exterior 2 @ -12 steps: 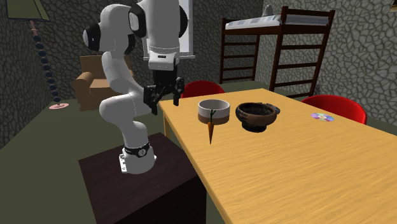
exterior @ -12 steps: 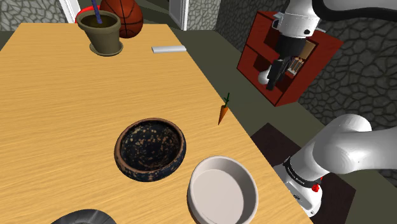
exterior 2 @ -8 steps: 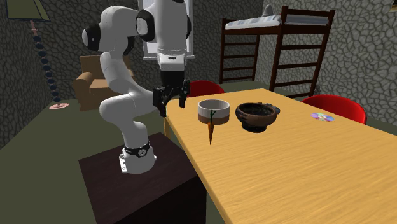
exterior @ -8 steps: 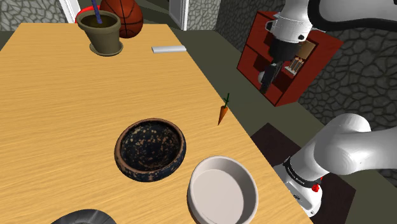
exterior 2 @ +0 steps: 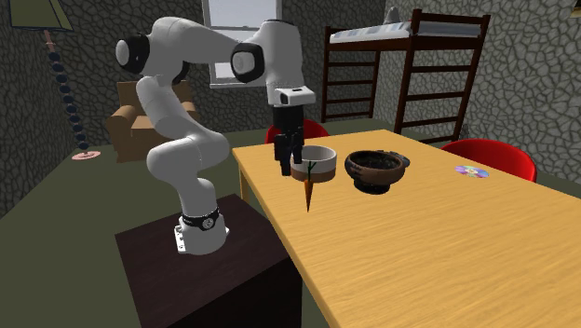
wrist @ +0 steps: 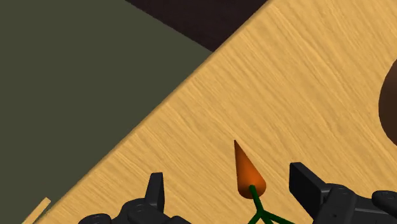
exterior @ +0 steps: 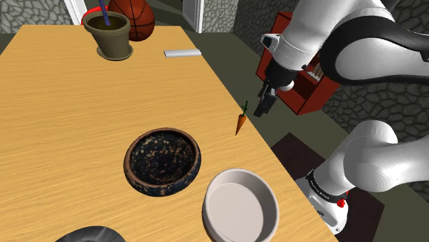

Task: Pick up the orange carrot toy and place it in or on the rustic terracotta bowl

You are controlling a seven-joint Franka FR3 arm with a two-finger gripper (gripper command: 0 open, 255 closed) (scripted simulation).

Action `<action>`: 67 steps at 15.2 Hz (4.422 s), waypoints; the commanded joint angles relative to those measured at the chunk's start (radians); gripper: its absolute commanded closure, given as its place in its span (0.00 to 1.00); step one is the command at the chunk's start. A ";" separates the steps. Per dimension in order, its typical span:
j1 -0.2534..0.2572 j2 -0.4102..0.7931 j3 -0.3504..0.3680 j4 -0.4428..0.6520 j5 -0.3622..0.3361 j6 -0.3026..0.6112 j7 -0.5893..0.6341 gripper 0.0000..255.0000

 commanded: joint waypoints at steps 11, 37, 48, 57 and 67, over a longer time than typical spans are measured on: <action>0.056 0.059 0.083 -0.114 0.022 0.275 -0.035 0.00; 0.048 0.033 0.058 -0.009 0.003 0.143 -0.041 1.00; 0.036 0.032 0.033 0.137 -0.018 -0.003 -0.045 1.00; 0.025 0.052 0.018 0.270 -0.033 -0.115 -0.047 1.00; 0.018 0.205 0.153 0.457 -0.020 -0.139 0.092 1.00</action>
